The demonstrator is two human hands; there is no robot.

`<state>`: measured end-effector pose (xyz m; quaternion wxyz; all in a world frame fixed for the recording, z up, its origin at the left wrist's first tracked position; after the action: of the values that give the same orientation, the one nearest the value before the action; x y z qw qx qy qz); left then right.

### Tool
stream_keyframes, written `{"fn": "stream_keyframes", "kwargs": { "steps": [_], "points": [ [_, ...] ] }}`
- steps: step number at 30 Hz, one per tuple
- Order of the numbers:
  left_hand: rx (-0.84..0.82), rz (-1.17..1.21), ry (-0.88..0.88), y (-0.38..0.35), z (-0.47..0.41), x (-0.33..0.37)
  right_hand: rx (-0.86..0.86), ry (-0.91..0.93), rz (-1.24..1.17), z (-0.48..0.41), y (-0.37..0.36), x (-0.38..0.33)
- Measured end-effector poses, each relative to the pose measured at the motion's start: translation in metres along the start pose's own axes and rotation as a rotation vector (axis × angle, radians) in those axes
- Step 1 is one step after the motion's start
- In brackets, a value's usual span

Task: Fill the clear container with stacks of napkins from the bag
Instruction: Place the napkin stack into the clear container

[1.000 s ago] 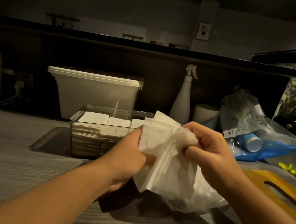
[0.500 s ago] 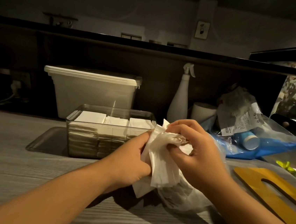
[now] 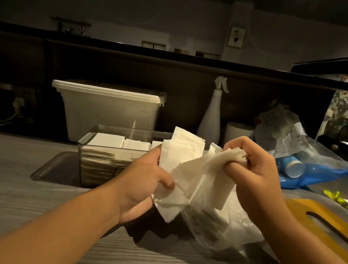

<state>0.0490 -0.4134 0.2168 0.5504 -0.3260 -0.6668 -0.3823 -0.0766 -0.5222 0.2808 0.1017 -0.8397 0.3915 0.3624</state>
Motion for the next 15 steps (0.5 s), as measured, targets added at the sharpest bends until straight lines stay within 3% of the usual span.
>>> {"fn": "stream_keyframes", "kwargs": {
  "steps": [8, 12, 15],
  "points": [
    [0.069, -0.104, -0.015, 0.003, 0.002, 0.002, -0.373, -0.135, -0.356, 0.008, -0.035, -0.002],
    [0.084, -0.056, -0.007, 0.006, 0.002, 0.002, -0.381, -0.172, -0.576, 0.004, -0.032, -0.005],
    [0.068, 0.016, -0.001, 0.004, 0.001, 0.001, -0.342, -0.166, -0.445, 0.002, -0.027, 0.000]
  ]
}}
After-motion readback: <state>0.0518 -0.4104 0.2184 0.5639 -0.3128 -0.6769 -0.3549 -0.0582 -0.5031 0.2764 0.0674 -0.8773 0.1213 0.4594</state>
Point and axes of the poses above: each hand's wrist, its own z-axis away from the middle knuckle, its own y-axis out of the back of the hand, x = y × z, the point moved 9 cm from there along -z, towards the middle knuckle, and after that the axes turned 14 degrees about -z, right-handed, at the moved point
